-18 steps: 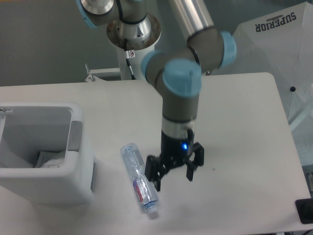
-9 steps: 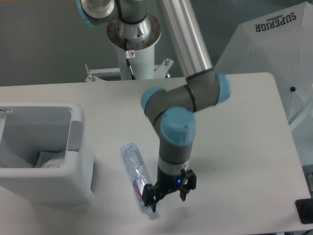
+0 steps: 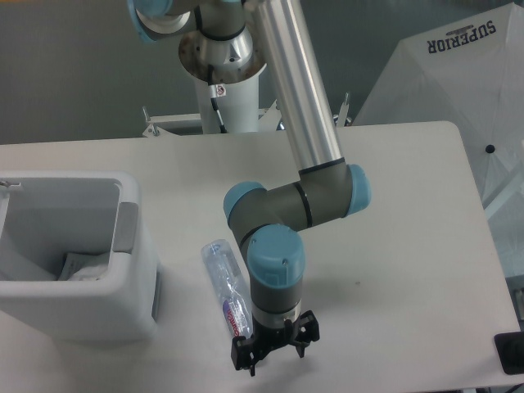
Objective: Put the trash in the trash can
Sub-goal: 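Lower the gripper around the bottle's cap end and close it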
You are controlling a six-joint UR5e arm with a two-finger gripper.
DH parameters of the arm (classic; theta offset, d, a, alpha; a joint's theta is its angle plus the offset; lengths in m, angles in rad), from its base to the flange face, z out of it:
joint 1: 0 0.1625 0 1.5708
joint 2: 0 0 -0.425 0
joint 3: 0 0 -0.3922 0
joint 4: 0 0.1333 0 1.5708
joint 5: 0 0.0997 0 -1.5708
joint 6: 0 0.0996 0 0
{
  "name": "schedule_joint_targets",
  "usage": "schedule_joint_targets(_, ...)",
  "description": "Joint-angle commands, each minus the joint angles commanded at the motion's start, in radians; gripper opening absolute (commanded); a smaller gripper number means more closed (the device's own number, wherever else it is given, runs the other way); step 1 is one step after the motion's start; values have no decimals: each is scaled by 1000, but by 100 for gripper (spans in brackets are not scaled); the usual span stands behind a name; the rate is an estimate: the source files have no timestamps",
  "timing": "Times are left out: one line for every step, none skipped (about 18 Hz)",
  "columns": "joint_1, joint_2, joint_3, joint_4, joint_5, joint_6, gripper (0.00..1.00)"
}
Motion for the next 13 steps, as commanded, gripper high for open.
schedule_joint_targets(-3,-3,-3,0,3,0,99)
schedule_joint_targets(-11,-5,-3,0,8,0,98)
schedule_joint_targets(-12,-5,-3,0,9,-2,96)
schedule_joint_targets(-12,-5,-6,0,11,-2,93)
schedule_joint_targets(-12,-5,-12,0,14,-2,93)
schedule_joint_targets(-14,-6,-14,0,21,-2,93)
schedule_joint_targets(-18,-6,-14,0,26,-2,93)
schedule_joint_targets(-23,-6,-14,0,26,-2,93)
schedule_joint_targets(-23,-8,-14,0,28,-2,93)
schedule_joint_targets(-23,-11,-15,0,29,-2,93)
schedule_joint_targets(-28,-11,-20,0,29,0,93)
schedule_joint_targets(-31,-11,-21,0,29,2,93)
schedule_joint_targets(-32,-11,-21,0,29,2,93)
